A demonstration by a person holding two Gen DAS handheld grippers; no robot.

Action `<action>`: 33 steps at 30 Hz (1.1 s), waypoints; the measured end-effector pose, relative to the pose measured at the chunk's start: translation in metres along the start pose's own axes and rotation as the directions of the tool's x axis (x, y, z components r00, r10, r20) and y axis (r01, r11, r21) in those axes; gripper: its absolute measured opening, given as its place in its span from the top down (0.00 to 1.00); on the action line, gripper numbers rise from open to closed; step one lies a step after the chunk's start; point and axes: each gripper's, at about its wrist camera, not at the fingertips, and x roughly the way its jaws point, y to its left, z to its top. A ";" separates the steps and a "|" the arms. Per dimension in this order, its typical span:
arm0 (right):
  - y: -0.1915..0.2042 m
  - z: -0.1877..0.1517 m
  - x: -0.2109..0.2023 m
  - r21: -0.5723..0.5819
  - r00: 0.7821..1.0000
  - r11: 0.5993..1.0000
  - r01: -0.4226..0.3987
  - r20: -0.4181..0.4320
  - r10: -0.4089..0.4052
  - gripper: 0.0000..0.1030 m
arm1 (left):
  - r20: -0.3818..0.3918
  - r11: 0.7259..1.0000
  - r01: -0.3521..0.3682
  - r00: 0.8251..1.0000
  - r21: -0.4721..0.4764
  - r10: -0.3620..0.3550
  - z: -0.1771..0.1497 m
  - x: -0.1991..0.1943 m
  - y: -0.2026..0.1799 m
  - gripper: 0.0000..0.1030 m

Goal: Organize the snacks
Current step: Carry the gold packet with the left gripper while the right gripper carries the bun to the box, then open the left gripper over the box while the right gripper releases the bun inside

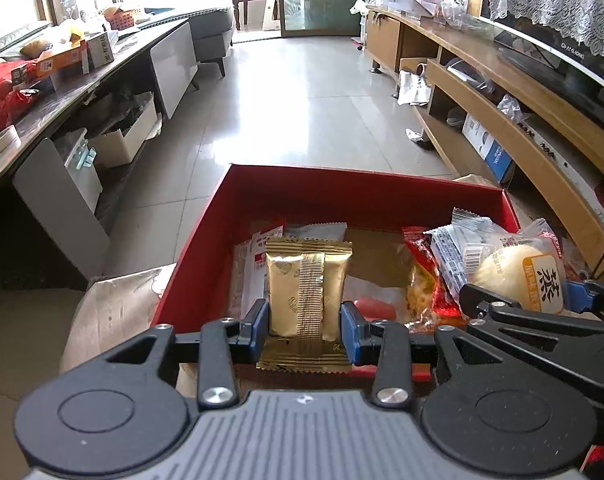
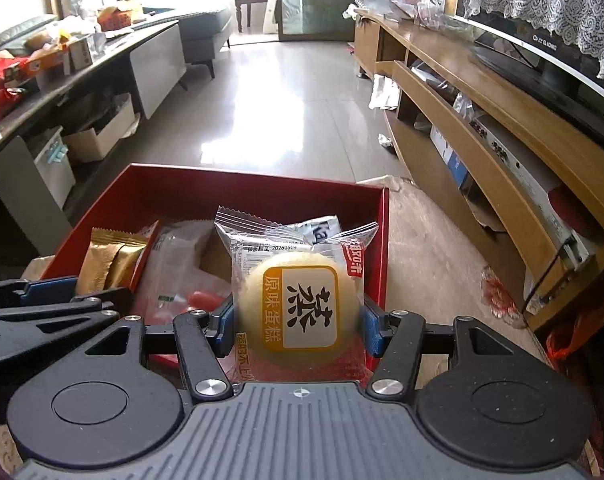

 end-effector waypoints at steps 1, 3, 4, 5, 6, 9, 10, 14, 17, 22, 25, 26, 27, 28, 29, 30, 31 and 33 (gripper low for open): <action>0.000 0.001 0.003 -0.002 1.000 1.000 -0.001 0.000 0.001 0.37 | 0.000 1.000 -0.003 1.000 0.001 0.003 0.000 0.001 0.000 0.63; 0.001 0.002 0.007 -0.004 1.000 1.000 -0.004 -0.003 0.004 0.37 | -0.003 1.000 -0.009 1.000 0.002 0.009 0.002 0.005 0.000 0.63; 0.001 0.002 0.010 -0.006 1.000 1.000 -0.005 -0.004 0.005 0.37 | -0.006 1.000 -0.013 1.000 0.003 0.013 0.004 0.008 0.000 0.63; 0.001 0.002 0.012 -0.008 1.000 1.000 -0.005 -0.005 0.005 0.37 | -0.007 1.000 -0.016 1.000 0.004 0.016 0.004 0.010 0.000 0.63; 0.002 0.003 0.014 -0.010 1.000 1.000 -0.003 -0.006 0.003 0.37 | -0.009 1.000 -0.018 1.000 0.006 0.018 0.005 0.011 -0.001 0.63; 0.001 0.004 0.017 -0.013 1.000 1.000 0.001 -0.002 -0.001 0.37 | -0.013 1.000 -0.024 1.000 0.013 0.024 0.007 0.017 -0.002 0.63; 0.000 0.005 0.018 -0.012 1.000 1.000 0.002 -0.001 -0.002 0.37 | -0.015 1.000 -0.026 1.000 0.015 0.026 0.007 0.019 -0.003 0.63; 0.002 0.006 0.023 -0.017 1.000 1.000 0.005 -0.002 -0.005 0.36 | -0.022 0.999 -0.035 0.999 0.022 0.035 0.009 0.026 -0.004 0.63; 0.007 0.006 0.028 -0.039 1.000 0.999 0.014 -0.001 -0.014 0.36 | -0.031 0.999 -0.045 0.998 0.027 0.046 0.010 0.032 -0.005 0.63; 0.008 0.005 0.039 -0.055 1.000 0.998 0.015 -0.005 -0.015 0.36 | -0.046 0.998 -0.059 0.997 0.031 0.061 0.011 0.044 -0.005 0.63; 0.007 0.004 0.044 -0.060 1.000 0.998 0.014 -0.011 -0.014 0.36 | -0.051 0.997 -0.066 0.996 0.032 0.067 0.012 0.049 -0.006 0.63; 0.006 0.004 0.045 -0.060 1.000 0.998 0.012 -0.011 -0.013 0.36 | -0.052 0.997 -0.066 0.996 0.034 0.068 0.012 0.050 -0.007 0.63; 0.005 0.004 0.046 -0.058 1.000 0.998 0.011 -0.012 -0.012 0.36 | -0.055 0.997 -0.068 0.996 0.035 0.070 0.012 0.051 -0.007 0.63; 0.005 0.004 0.047 -0.058 1.000 0.998 0.009 -0.013 -0.010 0.36 | -0.057 0.997 -0.068 0.996 0.038 0.071 0.012 0.053 -0.008 0.63; 0.006 0.004 0.047 -0.060 1.000 0.998 0.009 -0.014 -0.010 0.36 | -0.059 0.997 -0.069 0.996 0.041 0.072 0.012 0.054 -0.008 0.63; 0.006 0.003 0.048 -0.065 1.000 0.998 0.011 -0.015 -0.012 0.36 | -0.061 0.997 -0.071 0.995 0.043 0.074 0.012 0.055 -0.008 0.63; 0.007 0.003 0.049 -0.071 1.000 0.997 0.012 -0.018 -0.014 0.36 | -0.063 0.996 -0.073 0.995 0.044 0.076 0.011 0.056 -0.008 0.63; 0.008 0.002 0.051 -0.078 1.000 0.997 0.015 -0.022 -0.016 0.35 | -0.069 0.996 -0.074 0.995 0.043 0.077 0.011 0.057 -0.008 0.63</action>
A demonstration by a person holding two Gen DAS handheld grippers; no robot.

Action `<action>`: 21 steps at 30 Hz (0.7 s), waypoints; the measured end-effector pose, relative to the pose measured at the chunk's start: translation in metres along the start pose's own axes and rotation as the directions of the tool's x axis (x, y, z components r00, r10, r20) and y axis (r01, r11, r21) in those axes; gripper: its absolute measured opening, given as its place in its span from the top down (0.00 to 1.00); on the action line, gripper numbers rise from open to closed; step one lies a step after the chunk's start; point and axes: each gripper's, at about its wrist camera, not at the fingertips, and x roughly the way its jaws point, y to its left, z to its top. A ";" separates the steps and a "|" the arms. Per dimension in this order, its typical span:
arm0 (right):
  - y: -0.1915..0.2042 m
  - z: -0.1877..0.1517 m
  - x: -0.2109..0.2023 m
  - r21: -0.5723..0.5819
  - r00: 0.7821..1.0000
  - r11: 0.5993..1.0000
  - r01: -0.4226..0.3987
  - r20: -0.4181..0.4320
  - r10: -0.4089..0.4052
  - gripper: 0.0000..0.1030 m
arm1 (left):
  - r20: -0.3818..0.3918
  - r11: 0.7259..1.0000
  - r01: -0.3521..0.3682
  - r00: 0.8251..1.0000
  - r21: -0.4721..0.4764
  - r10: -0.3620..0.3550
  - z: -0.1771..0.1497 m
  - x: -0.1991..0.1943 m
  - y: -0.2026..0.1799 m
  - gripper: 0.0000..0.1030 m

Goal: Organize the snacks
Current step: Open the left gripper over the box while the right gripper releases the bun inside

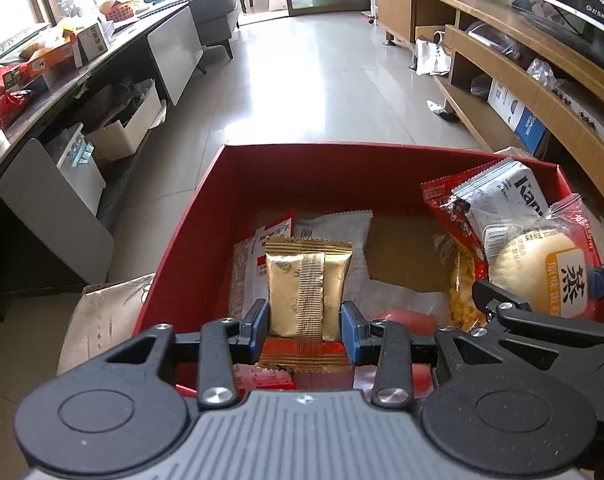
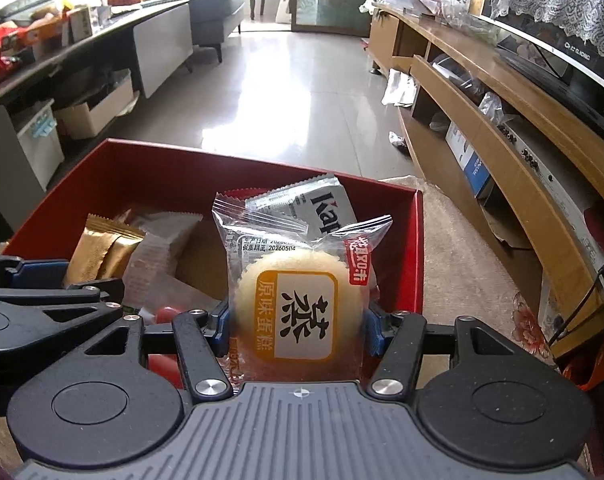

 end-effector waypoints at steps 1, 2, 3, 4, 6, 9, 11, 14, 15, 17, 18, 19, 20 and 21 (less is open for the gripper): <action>0.000 0.000 0.001 -0.001 1.000 1.000 0.001 -0.002 -0.001 0.35 | -0.003 1.000 0.000 1.000 -0.001 0.000 0.000 0.001 0.001 0.63; 0.000 0.001 0.002 0.000 1.000 1.000 -0.002 -0.004 0.002 0.35 | -0.005 1.000 0.001 1.000 -0.001 -0.001 0.000 0.001 0.001 0.63; 0.000 0.001 0.002 0.001 1.000 1.000 -0.003 -0.005 0.003 0.35 | -0.007 1.000 0.003 1.000 -0.003 -0.003 0.000 0.001 0.001 0.63; -0.001 0.001 0.002 0.002 1.000 1.000 -0.003 -0.006 0.003 0.35 | -0.008 1.000 0.005 1.000 -0.007 -0.005 0.001 0.001 0.002 0.63; -0.002 0.001 0.003 0.004 1.000 1.000 -0.005 -0.009 0.005 0.33 | -0.010 1.000 0.010 1.000 -0.008 -0.010 0.001 0.002 0.002 0.62; -0.001 0.001 0.004 -0.004 1.000 1.000 -0.006 -0.010 0.006 0.32 | -0.012 1.000 0.012 1.000 -0.005 -0.012 0.001 0.001 0.002 0.59; 0.000 0.001 0.004 -0.008 1.000 1.000 -0.002 -0.009 0.002 0.30 | -0.008 1.000 0.005 1.000 -0.003 -0.005 0.001 0.000 0.001 0.58; -0.001 0.001 0.002 -0.009 1.000 1.000 0.004 -0.002 -0.004 0.28 | -0.001 1.000 0.004 1.000 -0.006 -0.004 0.002 -0.002 0.003 0.56; -0.002 0.001 0.001 -0.004 1.000 1.000 -0.004 -0.001 0.004 0.28 | 0.000 1.000 0.004 1.000 -0.010 -0.004 0.003 -0.003 0.004 0.53; -0.004 0.002 -0.001 0.005 1.000 1.000 -0.013 0.001 0.013 0.27 | 0.001 1.000 0.004 1.000 -0.018 -0.004 0.003 -0.005 0.006 0.50; -0.005 0.003 -0.002 0.005 1.000 1.000 -0.012 0.003 0.012 0.27 | 0.003 1.000 0.004 1.000 -0.021 -0.004 0.003 -0.006 0.007 0.48; -0.005 0.003 -0.003 0.003 1.000 1.000 -0.008 0.004 0.008 0.26 | 0.005 1.000 0.005 1.000 -0.025 -0.005 0.003 -0.008 0.009 0.48; -0.005 0.004 -0.005 -0.002 1.000 1.000 -0.005 0.008 0.005 0.24 | 0.007 1.000 0.006 1.000 -0.027 -0.005 0.003 -0.009 0.009 0.46; -0.005 0.004 -0.007 -0.004 1.000 1.000 -0.004 0.013 0.004 0.24 | 0.009 1.000 0.007 1.000 -0.031 -0.007 0.004 -0.011 0.010 0.45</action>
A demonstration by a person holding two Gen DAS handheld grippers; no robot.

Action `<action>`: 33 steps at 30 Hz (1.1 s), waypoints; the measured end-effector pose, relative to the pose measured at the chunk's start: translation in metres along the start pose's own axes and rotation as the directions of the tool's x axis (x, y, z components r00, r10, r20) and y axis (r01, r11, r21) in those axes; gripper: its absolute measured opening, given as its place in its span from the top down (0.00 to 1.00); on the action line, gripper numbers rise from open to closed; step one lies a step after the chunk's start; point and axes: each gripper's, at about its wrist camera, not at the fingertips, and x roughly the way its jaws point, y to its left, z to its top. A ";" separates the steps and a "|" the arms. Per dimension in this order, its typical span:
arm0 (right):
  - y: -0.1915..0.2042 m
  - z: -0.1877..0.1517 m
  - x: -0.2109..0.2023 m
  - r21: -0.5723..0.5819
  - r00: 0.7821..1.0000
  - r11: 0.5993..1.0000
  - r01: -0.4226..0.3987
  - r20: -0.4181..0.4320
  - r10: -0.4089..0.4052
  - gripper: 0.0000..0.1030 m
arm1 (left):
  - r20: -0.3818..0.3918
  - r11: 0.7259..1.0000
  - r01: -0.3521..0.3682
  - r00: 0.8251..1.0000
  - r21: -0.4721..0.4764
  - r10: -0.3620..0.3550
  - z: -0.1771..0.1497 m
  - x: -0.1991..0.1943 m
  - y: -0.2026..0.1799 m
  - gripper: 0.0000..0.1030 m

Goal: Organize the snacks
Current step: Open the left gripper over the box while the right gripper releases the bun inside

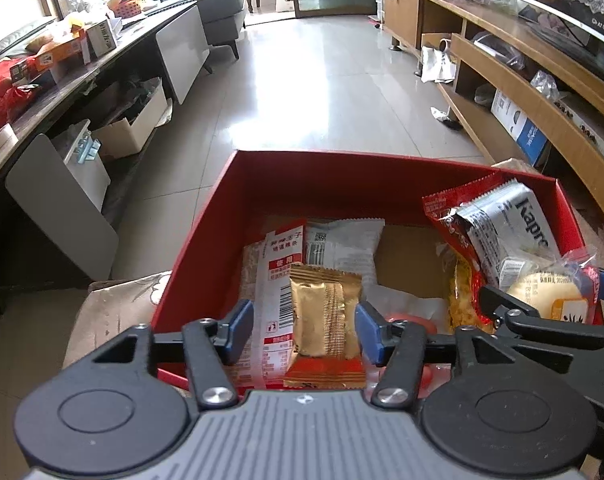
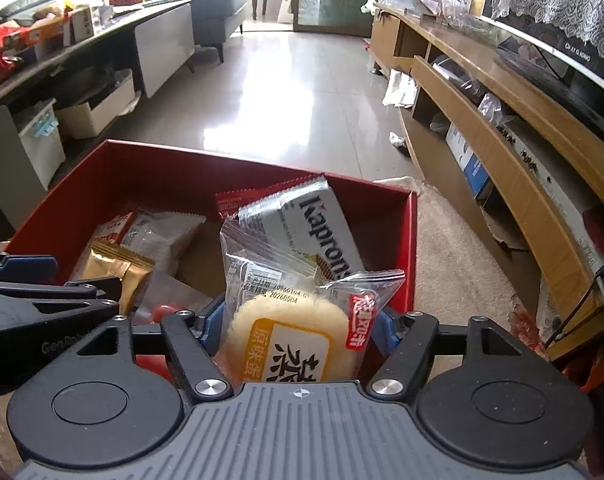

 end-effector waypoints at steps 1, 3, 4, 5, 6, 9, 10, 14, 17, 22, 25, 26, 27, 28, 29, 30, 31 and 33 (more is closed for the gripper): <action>0.000 0.000 -0.002 -0.001 1.000 1.000 0.001 0.004 -0.001 0.24 | 0.002 1.000 0.002 1.000 -0.003 -0.002 0.000 -0.002 0.001 0.45; -0.001 0.001 -0.004 0.001 1.000 1.000 -0.001 0.009 0.001 0.24 | 0.007 1.000 0.001 1.000 -0.005 -0.001 0.000 -0.006 0.001 0.45; -0.001 0.001 -0.006 0.002 1.000 1.000 -0.002 0.010 0.002 0.24 | 0.011 1.000 0.000 1.000 -0.004 0.000 0.000 -0.007 0.001 0.45; -0.001 0.002 -0.007 0.001 1.000 1.000 -0.002 0.013 0.002 0.23 | 0.016 1.000 -0.001 1.000 0.000 0.001 0.000 -0.010 0.001 0.45; 0.000 0.002 -0.009 -0.001 1.000 1.000 -0.002 0.015 0.002 0.23 | 0.020 1.000 -0.003 1.000 0.002 0.003 -0.001 -0.012 0.002 0.45; 0.001 0.002 -0.013 -0.007 1.000 1.000 -0.003 0.023 0.003 0.22 | 0.028 1.000 0.002 1.000 -0.006 -0.002 -0.001 -0.017 0.005 0.44; 0.001 0.003 -0.015 -0.006 1.000 1.000 -0.004 0.025 0.004 0.22 | 0.030 1.000 0.005 1.000 -0.010 -0.004 -0.001 -0.019 0.006 0.44; 0.002 0.005 -0.021 -0.006 0.999 1.000 0.002 0.035 -0.002 0.18 | 0.037 1.000 0.013 0.999 -0.024 -0.012 -0.001 -0.026 0.011 0.42; 0.003 0.006 -0.024 -0.010 0.999 1.000 0.002 0.042 -0.002 0.17 | 0.042 0.999 0.013 0.999 -0.033 -0.012 -0.002 -0.029 0.014 0.41; 0.007 0.006 -0.032 -0.029 0.998 0.999 0.016 0.064 -0.014 0.17 | 0.049 0.998 0.023 0.999 -0.054 -0.021 -0.003 -0.035 0.019 0.39; 0.005 0.006 -0.034 -0.030 0.998 0.999 0.013 0.069 -0.011 0.16 | 0.053 0.998 0.023 0.998 -0.057 -0.020 -0.004 -0.038 0.021 0.38; 0.006 0.007 -0.034 -0.030 0.998 0.999 0.014 0.069 -0.012 0.16 | 0.052 0.998 0.023 0.998 -0.055 -0.021 -0.005 -0.039 0.021 0.38; 0.006 0.007 -0.035 -0.028 0.997 0.999 0.016 0.070 -0.014 0.16 | 0.050 0.998 0.025 0.998 -0.052 -0.022 -0.005 -0.039 0.021 0.38; 0.006 0.007 -0.035 -0.025 0.997 1.000 0.017 0.074 -0.015 0.16 | 0.049 0.999 0.025 0.999 -0.048 -0.023 -0.006 -0.039 0.020 0.38; 0.006 0.007 -0.037 -0.021 0.997 1.000 0.016 0.077 -0.015 0.16 | 0.049 0.999 0.025 0.999 -0.045 -0.023 -0.007 -0.040 0.020 0.38; 0.006 0.008 -0.038 -0.017 0.997 1.000 0.012 0.078 -0.010 0.16 | 0.050 0.999 0.025 0.998 -0.044 -0.023 -0.007 -0.041 0.020 0.38; 0.005 0.008 -0.039 -0.013 0.997 1.000 0.009 0.082 -0.008 0.16 | 0.052 0.999 0.027 0.998 -0.043 -0.025 -0.008 -0.042 0.020 0.38; 0.004 0.008 -0.042 -0.010 0.996 1.000 0.008 0.089 -0.007 0.16 | 0.055 0.999 0.028 0.998 -0.042 -0.026 -0.009 -0.044 0.020 0.37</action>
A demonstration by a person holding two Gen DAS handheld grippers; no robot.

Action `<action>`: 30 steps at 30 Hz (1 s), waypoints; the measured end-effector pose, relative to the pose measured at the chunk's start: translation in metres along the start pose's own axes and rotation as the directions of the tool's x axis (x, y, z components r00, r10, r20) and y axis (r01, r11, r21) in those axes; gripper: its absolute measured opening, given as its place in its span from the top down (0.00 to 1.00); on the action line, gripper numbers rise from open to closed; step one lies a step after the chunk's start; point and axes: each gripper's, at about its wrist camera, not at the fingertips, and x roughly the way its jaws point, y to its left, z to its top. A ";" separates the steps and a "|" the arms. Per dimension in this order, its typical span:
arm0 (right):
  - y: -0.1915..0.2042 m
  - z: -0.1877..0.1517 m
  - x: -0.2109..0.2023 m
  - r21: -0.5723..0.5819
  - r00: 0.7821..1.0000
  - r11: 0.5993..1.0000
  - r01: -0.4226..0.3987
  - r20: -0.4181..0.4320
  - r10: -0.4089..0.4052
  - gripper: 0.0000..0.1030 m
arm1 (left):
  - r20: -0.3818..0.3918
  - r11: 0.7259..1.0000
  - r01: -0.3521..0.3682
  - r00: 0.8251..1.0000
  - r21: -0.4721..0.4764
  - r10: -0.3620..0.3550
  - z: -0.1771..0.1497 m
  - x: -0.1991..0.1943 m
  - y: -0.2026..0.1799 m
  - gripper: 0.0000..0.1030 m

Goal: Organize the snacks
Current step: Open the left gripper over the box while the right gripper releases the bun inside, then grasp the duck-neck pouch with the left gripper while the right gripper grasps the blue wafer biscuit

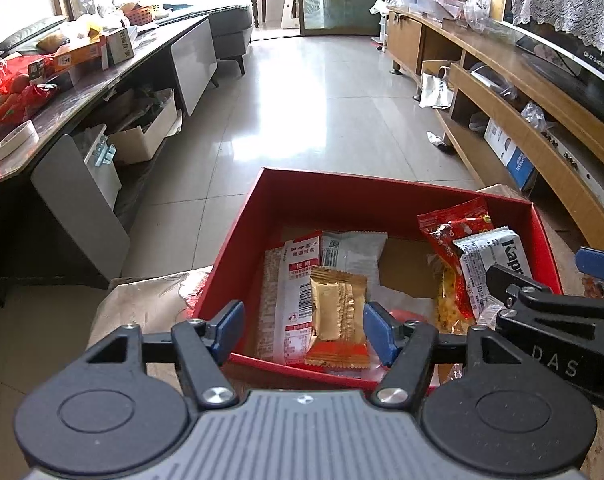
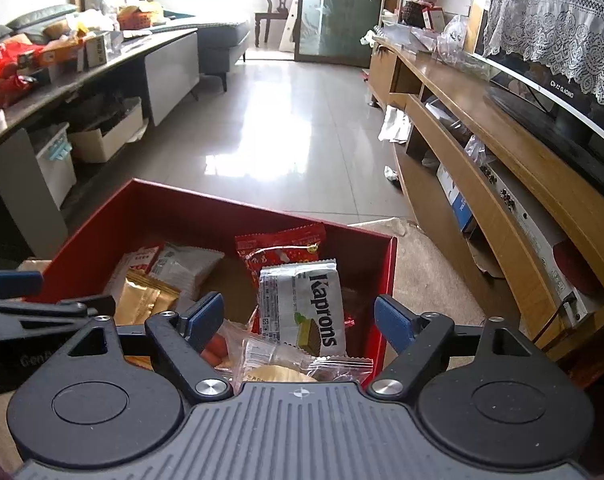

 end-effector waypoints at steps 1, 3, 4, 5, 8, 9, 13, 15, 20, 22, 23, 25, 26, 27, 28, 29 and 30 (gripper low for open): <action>0.000 0.000 -0.001 0.000 1.000 1.000 0.001 0.001 -0.001 0.16 | 0.002 1.000 0.000 1.000 0.000 0.000 0.000 -0.001 0.000 0.37; 0.000 -0.001 -0.004 -0.002 1.000 1.000 0.002 0.003 -0.002 0.16 | 0.005 1.000 0.000 1.000 0.001 0.000 -0.002 -0.004 0.000 0.37; 0.001 -0.001 -0.005 -0.004 1.000 1.000 0.003 0.003 -0.003 0.16 | 0.005 1.000 0.001 1.000 0.000 -0.001 -0.003 -0.005 0.001 0.37; 0.002 -0.001 -0.006 -0.007 1.000 1.000 0.005 0.004 -0.005 0.16 | 0.005 1.000 0.003 1.000 -0.002 -0.003 -0.003 -0.006 0.001 0.37; 0.004 -0.001 -0.009 -0.017 1.000 1.000 0.011 0.008 -0.011 0.16 | 0.006 1.000 0.006 1.000 -0.004 -0.006 -0.006 -0.009 0.003 0.36; 0.005 -0.002 -0.011 -0.021 1.000 1.000 0.011 0.008 -0.011 0.16 | 0.007 1.000 0.005 1.000 -0.004 -0.005 -0.007 -0.010 0.003 0.36; 0.008 -0.003 -0.016 -0.032 1.000 0.999 0.011 0.008 -0.010 0.16 | 0.006 1.000 0.006 1.000 -0.012 -0.006 -0.010 -0.014 0.008 0.35; 0.011 -0.004 -0.018 -0.042 1.000 0.999 0.010 0.007 -0.009 0.16 | 0.004 1.000 0.004 1.000 -0.017 -0.004 -0.012 -0.015 0.010 0.35; 0.018 -0.008 -0.021 -0.073 1.000 0.997 0.008 0.000 -0.008 0.16 | -0.005 1.000 0.001 1.000 -0.026 -0.001 -0.017 -0.017 0.015 0.35; 0.020 -0.010 -0.021 -0.079 1.000 0.997 0.007 -0.007 -0.008 0.16 | -0.006 1.000 0.002 1.000 -0.028 -0.002 -0.019 -0.018 0.017 0.35; 0.020 -0.011 -0.021 -0.082 1.000 0.997 0.007 -0.009 -0.008 0.16 | -0.006 1.000 0.006 1.000 -0.029 -0.006 -0.019 -0.019 0.017 0.34; 0.022 -0.013 -0.023 -0.087 1.000 0.996 0.005 -0.015 -0.006 0.16 | -0.007 1.000 0.007 1.000 -0.029 -0.007 -0.021 -0.021 0.019 0.34; 0.023 -0.014 -0.024 -0.091 1.000 0.996 0.007 -0.016 -0.008 0.16 | -0.007 1.000 0.007 1.000 -0.028 -0.007 -0.022 -0.022 0.019 0.34; 0.024 -0.015 -0.025 -0.095 1.000 0.995 0.008 -0.018 -0.009 0.16 | -0.008 1.000 0.009 1.000 -0.029 -0.009 -0.023 -0.023 0.020 0.34; 0.025 -0.016 -0.026 -0.098 1.000 0.995 0.008 -0.018 -0.010 0.16 | -0.010 0.999 0.011 1.000 -0.031 -0.011 -0.025 -0.024 0.021 0.34; 0.026 -0.018 -0.027 -0.102 1.000 0.995 0.008 -0.018 -0.010 0.16 | -0.012 0.999 0.013 1.000 -0.033 -0.013 -0.026 -0.025 0.022 0.34; 0.027 -0.019 -0.029 -0.105 1.000 0.994 0.009 -0.019 -0.011 0.16 | -0.014 0.999 0.015 1.000 -0.034 -0.015 -0.028 -0.026 0.023 0.34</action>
